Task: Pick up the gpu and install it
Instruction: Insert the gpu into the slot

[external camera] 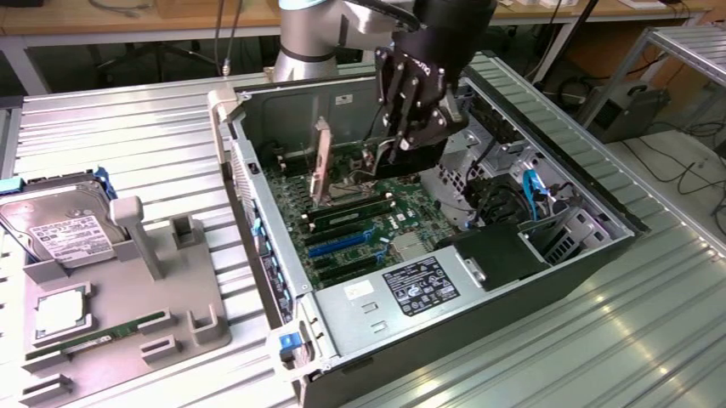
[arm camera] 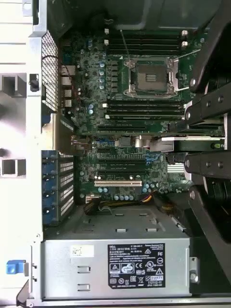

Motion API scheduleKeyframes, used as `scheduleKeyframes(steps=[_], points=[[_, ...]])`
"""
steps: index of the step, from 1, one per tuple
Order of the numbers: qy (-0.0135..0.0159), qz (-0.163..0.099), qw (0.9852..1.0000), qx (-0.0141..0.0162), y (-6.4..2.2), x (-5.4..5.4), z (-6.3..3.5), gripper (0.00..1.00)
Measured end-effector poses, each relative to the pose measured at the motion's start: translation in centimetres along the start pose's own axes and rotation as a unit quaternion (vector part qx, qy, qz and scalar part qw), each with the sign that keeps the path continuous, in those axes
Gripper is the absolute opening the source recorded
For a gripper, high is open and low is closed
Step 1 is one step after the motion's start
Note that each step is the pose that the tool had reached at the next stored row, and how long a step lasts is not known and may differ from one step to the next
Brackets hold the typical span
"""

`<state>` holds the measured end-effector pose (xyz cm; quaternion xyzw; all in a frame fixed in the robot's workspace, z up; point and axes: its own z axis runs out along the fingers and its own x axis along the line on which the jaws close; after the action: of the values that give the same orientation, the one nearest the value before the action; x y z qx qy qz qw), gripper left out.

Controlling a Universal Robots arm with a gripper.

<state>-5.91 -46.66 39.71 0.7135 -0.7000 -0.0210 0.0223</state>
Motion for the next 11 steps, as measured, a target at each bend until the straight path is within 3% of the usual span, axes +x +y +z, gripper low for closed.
scheduleKeyframes(steps=[1,3,4,5,8,11], points=[[-0.0054,-0.005,1.0000,0.0017,0.70,0.0,0.69,0.26],[-0.0054,-0.005,1.0000,0.0022,2.48,-0.1,2.30,0.26],[-0.0054,-0.005,1.0000,0.0022,2.54,-0.1,2.99,0.26],[-0.0077,-0.004,1.0000,0.0023,2.51,-0.1,3.54,0.26],[-0.0157,-0.003,0.9999,0.0025,2.49,-0.1,3.85,0.26],[-0.0169,-0.001,0.9999,0.0025,2.47,-0.1,4.30,0.26]])
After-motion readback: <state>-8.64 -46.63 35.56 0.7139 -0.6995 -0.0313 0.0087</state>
